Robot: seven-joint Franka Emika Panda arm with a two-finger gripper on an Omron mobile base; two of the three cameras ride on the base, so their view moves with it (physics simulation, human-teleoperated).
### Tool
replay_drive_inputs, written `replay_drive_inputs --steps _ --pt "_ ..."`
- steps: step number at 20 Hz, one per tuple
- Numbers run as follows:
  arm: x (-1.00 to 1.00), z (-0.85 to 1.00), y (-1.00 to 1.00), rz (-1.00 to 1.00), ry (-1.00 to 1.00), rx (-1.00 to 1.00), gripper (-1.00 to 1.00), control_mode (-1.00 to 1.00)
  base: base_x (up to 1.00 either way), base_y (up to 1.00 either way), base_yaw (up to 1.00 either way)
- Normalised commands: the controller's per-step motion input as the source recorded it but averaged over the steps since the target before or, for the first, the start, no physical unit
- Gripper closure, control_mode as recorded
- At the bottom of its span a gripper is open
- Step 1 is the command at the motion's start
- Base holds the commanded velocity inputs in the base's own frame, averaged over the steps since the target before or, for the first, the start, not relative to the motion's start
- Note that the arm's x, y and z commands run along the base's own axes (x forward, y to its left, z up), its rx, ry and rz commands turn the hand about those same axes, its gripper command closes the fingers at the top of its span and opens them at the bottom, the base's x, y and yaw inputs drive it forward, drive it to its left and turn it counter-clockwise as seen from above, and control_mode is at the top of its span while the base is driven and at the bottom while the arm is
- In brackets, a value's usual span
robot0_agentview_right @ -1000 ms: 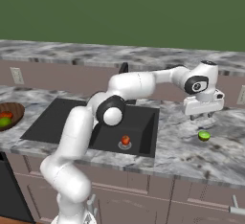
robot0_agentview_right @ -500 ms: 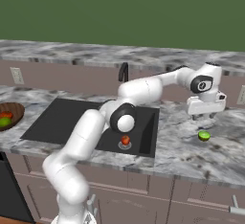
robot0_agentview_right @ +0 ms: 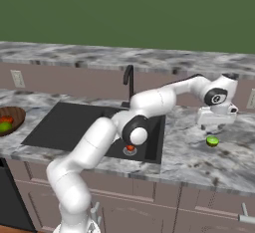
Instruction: There is a mixed pile of frozen fruits and vegetables on the counter. Locate all the frozen vegetables and place the items in a bowl on the counter. Take all the frozen fruits and defrost them in a running sink.
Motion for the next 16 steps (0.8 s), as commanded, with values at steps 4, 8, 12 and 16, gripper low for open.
replay_drive_inputs --steps 4,8,12,16 --pt "0.01 -0.58 0.00 0.00 -0.13 -0.04 -1.00 -1.00 0.00 0.00 0.00" --pt "0.03 -0.49 0.00 0.00 -0.17 -0.07 -1.00 -1.00 0.00 0.00 0.00" --pt "0.09 -0.27 0.06 0.01 -0.06 -0.09 -1.00 -1.00 0.00 0.00 0.00" --pt "-0.01 -0.01 0.05 0.00 0.12 -0.10 -1.00 -1.00 0.00 0.00 0.00"
